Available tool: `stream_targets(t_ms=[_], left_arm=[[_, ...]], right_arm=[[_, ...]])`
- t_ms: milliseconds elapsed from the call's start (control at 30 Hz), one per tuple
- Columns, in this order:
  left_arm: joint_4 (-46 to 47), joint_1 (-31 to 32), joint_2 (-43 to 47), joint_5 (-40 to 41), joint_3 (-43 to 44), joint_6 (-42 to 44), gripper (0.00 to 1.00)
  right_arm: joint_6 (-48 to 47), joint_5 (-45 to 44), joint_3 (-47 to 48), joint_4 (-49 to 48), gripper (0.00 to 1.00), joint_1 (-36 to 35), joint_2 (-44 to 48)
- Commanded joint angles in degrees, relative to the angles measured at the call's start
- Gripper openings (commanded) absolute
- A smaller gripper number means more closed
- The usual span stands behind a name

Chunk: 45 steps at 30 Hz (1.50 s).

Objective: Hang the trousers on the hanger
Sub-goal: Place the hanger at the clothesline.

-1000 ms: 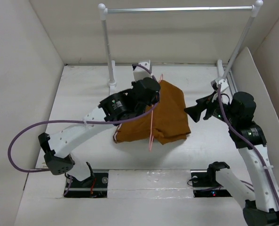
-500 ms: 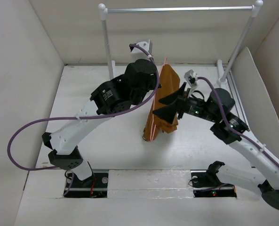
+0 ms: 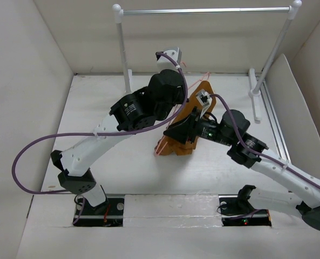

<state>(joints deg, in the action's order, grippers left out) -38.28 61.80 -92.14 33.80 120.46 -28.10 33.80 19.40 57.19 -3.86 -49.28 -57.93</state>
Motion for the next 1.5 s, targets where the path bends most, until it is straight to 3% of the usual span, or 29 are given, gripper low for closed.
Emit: stream_targets(t_ms=[0, 67, 133, 233, 300, 333, 367, 467, 567, 600, 633, 667, 700, 733, 767, 933, 1200, 1467], left_arm=[[10.9, -0.1, 4.5, 0.9, 0.8, -0.1, 0.0], [11.1, -0.1, 4.5, 1.0, 0.9, -0.3, 0.0], [11.3, -0.1, 4.6, 1.2, 0.9, -0.5, 0.0], [11.7, -0.1, 4.6, 0.9, 0.9, -0.6, 0.0], [11.8, -0.1, 4.6, 0.7, 1.1, -0.6, 0.0], [11.9, -0.1, 4.6, 0.7, 1.3, -0.5, 0.0], [12.0, -0.1, 4.5, 0.7, 1.4, -0.5, 0.0], [12.4, -0.1, 4.7, 0.7, 1.4, -0.2, 0.0], [15.0, -0.1, 5.7, -0.2, 0.3, 0.8, 0.0], [16.2, -0.1, 6.4, -0.7, 0.3, 1.2, 0.13], [16.7, -0.1, 6.8, -0.9, 0.5, 1.6, 0.13], [16.7, -0.1, 7.1, -1.0, 1.0, 1.6, 0.3], [16.8, -0.1, 7.3, -1.4, 1.8, 1.9, 0.37], [16.2, -0.1, 7.8, -1.5, 4.4, 2.3, 0.52], [16.2, -0.1, 7.8, -1.5, 4.4, 2.3, 0.52], [17.2, -0.1, 11.5, -0.9, 4.5, 3.0, 0.75], [16.7, -0.1, 20.0, 3.6, -6.2, 2.4, 0.76], [12.9, -0.1, 27.9, 2.0, -24.1, -5.7, 0.75]], right_arm=[[2.1, -2.3, 0.4, -5.1, 0.53, -0.6, -0.7], [2.0, -4.4, 0.6, -5.5, 0.69, -1.2, -0.9], [2.2, -5.7, 0.6, -5.4, 0.71, -1.2, -1.0], [3.0, -6.3, -0.1, -7.5, 0.52, -1.2, -1.9], [3.6, -5.6, -0.1, -8.4, 0.5, -1.2, -3.1], [4.5, -5.1, -0.2, -10.4, 0.41, -1.2, -3.6], [5.0, -4.7, -0.4, -11.7, 0.18, -1.2, -3.8], [6.5, -5.2, -0.4, -15.5, 0.0, -1.8, -3.8], [8.1, -6.6, 0.8, -18.4, 0.0, -1.8, -3.6], [8.9, -6.2, 2.3, -19.3, 0.0, -0.7, -3.9], [9.4, -6.2, 2.3, -19.6, 0.0, -0.1, -3.9], [9.9, -5.6, 4.2, -19.9, 0.0, 0.6, -4.4], [10.4, -5.2, 5.3, -20.2, 0.0, 1.4, -4.6], [12.3, -3.1, 8.4, -21.3, 0.0, 4.4, -5.6], [12.3, -3.1, 8.5, -21.3, 0.0, 4.5, -5.6], [15.9, 2.7, 13.4, -22.0, 0.0, 12.7, -7.5], [17.8, 13.1, 19.5, -19.6, 0.0, 32.4, -10.1], [19.3, 27.0, 31.5, -18.2, 0.0, 49.4, -23.1]])
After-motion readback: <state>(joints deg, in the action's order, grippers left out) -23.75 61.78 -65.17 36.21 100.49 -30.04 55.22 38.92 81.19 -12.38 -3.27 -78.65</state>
